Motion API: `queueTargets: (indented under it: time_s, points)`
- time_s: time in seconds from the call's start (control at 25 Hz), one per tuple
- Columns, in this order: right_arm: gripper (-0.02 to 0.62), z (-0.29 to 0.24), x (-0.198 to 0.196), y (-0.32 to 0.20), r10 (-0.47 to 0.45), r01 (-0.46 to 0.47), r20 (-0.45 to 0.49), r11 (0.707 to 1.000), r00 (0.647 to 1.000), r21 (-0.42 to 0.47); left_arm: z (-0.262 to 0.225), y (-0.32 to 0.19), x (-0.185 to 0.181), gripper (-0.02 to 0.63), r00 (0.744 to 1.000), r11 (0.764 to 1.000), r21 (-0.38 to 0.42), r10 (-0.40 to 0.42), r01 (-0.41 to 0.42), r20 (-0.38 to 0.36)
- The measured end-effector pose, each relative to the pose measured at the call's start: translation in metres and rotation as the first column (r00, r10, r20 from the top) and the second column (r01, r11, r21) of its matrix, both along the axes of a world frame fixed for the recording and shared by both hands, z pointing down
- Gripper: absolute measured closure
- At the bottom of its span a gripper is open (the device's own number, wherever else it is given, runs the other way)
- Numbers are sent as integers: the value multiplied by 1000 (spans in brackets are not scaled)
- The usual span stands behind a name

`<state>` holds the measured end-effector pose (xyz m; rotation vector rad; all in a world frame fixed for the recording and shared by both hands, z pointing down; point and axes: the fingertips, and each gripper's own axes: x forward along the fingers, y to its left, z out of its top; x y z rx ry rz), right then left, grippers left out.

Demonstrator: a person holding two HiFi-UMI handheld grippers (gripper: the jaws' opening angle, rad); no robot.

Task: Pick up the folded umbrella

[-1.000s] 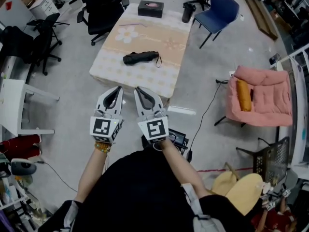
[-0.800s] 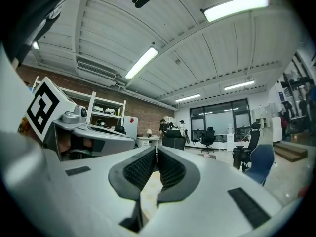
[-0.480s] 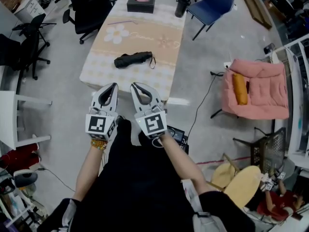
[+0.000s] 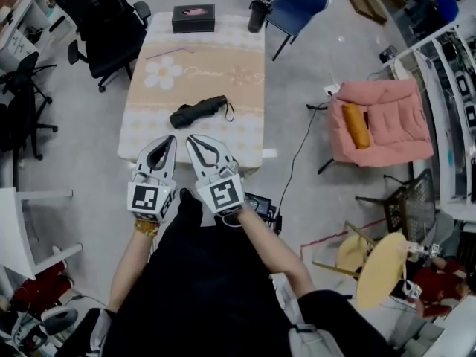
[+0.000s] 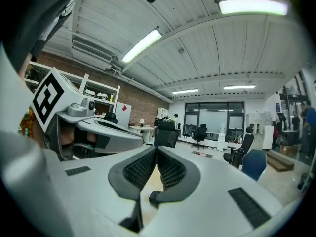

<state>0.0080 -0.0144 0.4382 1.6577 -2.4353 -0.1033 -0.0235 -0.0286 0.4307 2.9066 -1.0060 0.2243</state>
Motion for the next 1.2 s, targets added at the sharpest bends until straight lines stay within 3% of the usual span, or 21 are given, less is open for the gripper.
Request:
queueTargets:
  time_s: [0.28, 0.64, 0.8, 0.92, 1.2]
  points:
    - [577, 29, -14, -43, 1, -5, -75, 999, 997, -50, 3, -32, -35, 592, 998, 998, -9, 54, -54, -13]
    - [577, 92, 21, -100, -119, 82, -163, 972, 979, -218, 12, -71, -50, 592, 1000, 1000, -25, 16, -16, -7]
    - [560, 124, 38, -124, -217, 147, -234, 947, 948, -285, 12, -86, -50, 592, 1000, 999, -30, -19, 20, 7]
    - [469, 145, 49, -138, -299, 201, -268, 919, 916, -340, 15, -93, -44, 592, 999, 999, -25, -36, 36, -10]
    - [422, 190, 56, -154, -454, 302, -323, 854, 830, -424, 17, -99, -18, 592, 999, 998, -25, -50, 50, -8]
